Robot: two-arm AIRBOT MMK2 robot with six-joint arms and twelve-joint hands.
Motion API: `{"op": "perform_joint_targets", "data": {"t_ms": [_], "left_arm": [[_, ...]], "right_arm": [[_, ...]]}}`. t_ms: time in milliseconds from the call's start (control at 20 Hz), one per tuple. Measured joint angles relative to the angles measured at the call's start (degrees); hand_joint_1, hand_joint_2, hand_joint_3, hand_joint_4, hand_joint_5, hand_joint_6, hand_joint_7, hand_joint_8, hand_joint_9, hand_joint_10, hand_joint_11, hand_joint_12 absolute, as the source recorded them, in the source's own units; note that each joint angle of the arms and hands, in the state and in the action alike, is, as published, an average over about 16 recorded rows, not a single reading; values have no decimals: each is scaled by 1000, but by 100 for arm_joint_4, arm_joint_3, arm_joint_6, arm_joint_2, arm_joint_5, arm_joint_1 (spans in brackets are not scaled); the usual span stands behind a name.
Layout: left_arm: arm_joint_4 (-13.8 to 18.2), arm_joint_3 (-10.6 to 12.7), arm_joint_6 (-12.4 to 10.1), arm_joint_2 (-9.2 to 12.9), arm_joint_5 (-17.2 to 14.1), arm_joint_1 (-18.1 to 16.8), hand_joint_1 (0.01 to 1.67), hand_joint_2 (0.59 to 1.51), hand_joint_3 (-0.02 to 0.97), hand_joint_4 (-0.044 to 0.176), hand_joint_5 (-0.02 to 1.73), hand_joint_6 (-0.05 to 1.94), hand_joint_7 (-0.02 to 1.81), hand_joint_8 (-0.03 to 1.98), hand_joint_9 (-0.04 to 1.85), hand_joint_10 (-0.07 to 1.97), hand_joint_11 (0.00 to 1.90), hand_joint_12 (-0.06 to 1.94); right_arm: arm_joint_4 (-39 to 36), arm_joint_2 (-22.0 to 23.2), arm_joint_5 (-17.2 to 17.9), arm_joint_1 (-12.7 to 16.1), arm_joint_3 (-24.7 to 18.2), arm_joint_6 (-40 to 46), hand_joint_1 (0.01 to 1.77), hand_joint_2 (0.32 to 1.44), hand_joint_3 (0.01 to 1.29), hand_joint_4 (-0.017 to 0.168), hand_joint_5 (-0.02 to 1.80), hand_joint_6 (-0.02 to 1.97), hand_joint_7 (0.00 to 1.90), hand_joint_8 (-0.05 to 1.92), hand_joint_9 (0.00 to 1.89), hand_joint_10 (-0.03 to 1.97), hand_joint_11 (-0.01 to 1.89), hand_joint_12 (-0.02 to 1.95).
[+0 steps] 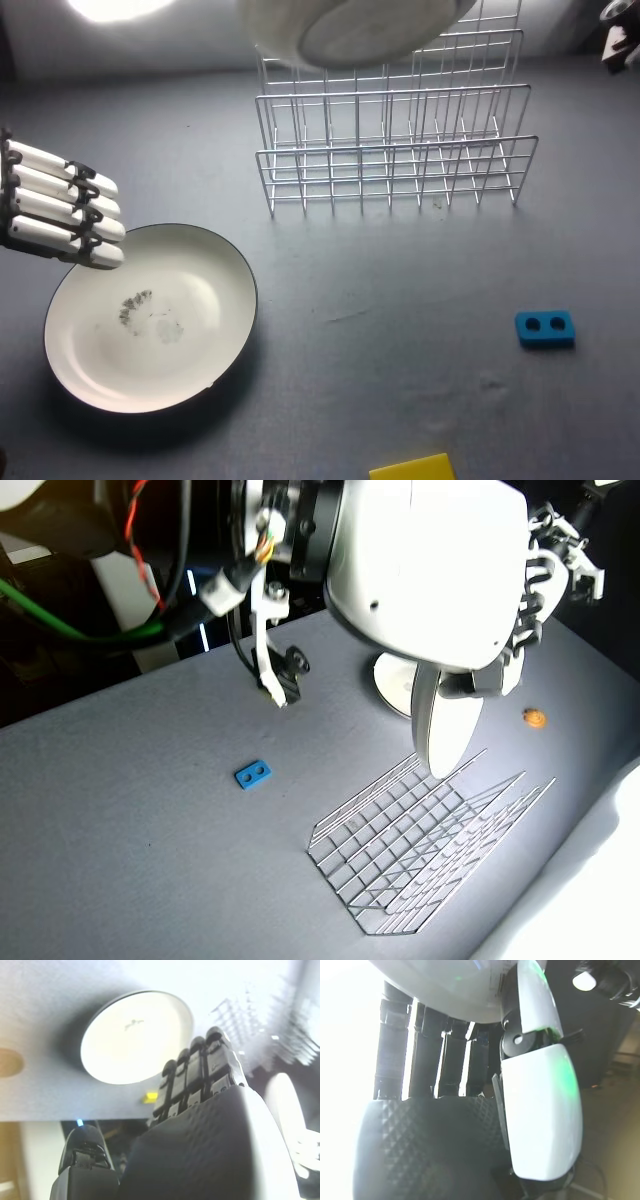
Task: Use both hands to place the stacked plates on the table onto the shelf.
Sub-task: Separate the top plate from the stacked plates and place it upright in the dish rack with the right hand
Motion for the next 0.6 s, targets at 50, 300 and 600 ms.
{"op": "perform_joint_targets", "data": {"t_ms": [50, 300, 600], "left_arm": [[-5, -1, 3, -25, 9, 48, 17, 1112, 13, 4, 23, 6, 18, -5, 21, 4, 11, 8], [-15, -3, 25, -154, 69, 262, 16, 1111, 13, 4, 24, 7, 18, -4, 20, 4, 11, 8], [-40, -2, 54, -285, 177, 434, 16, 1117, 13, 4, 24, 7, 18, -5, 20, 3, 11, 8]], "right_arm": [[11, -17, -18, -15, 73, 32, 1216, 1005, 9, 3, 942, 940, 1101, 801, 1356, -6, 945, 960], [119, -142, -101, -115, 441, 178, 1216, 1005, 9, 3, 949, 925, 1108, 781, 1356, -6, 944, 959], [420, -397, -217, -309, 872, 275, 1216, 1005, 9, 5, 958, 908, 1116, 761, 1355, -6, 943, 955]]}}
